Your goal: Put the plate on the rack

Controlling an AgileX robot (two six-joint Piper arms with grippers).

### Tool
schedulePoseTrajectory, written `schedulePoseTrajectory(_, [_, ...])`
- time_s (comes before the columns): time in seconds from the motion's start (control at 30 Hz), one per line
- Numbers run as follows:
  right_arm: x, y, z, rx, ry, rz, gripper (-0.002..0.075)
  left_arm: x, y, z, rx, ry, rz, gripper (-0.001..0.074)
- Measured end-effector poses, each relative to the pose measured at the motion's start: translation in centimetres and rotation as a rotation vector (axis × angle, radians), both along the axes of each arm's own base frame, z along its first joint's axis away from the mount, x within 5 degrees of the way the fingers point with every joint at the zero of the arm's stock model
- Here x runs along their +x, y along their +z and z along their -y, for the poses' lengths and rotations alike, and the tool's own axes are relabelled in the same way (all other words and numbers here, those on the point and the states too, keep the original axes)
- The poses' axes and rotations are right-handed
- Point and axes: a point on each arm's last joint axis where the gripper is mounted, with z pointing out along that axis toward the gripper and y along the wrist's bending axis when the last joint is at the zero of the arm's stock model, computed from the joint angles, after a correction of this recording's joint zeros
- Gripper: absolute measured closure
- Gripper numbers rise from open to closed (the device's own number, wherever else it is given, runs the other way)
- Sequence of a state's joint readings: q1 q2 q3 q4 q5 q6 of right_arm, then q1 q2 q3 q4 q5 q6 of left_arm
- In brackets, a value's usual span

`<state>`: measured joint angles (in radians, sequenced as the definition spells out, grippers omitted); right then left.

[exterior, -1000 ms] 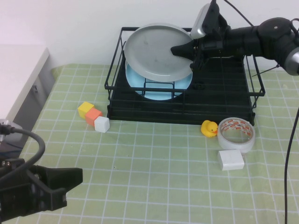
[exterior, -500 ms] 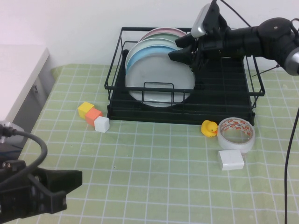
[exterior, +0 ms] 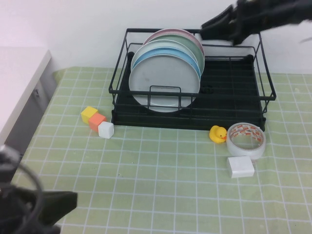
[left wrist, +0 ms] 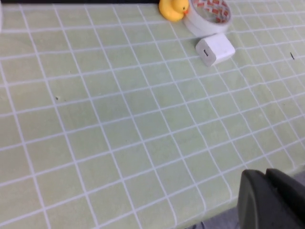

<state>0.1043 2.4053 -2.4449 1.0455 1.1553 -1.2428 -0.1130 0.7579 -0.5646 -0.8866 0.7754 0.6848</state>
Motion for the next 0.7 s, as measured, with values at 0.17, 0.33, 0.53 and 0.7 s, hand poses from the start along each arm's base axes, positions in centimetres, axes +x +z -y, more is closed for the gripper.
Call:
schedulePoseTrajectory(0.17, [-3.1,6.3,2.2,-0.065,-0.079,-0.032,0.0696,-2.4,-0.6,-0.7,-0.028,0.077,0.087,0.0736])
schedulePoseTrajectory(0.33, [-6.6,12.0,2.5,-0.058,-0.146,-0.009,0.0718,-4.2,-2.0,-1.1,-0.05,0.128,0.118,0.0736])
schedulePoseTrajectory(0.53, [-12.0,18.5,1.9,-0.017,-0.151,0.096,0.0719,-4.8,-1.1,-1.9,-0.068,0.215,0.263,0.0736])
schedulePoseTrajectory(0.7, [-17.5,22.1,0.8,-0.004,-0.101,0.163,0.0718,-4.8,-0.6,-2.2,-0.079,0.26,0.322,0.0736])
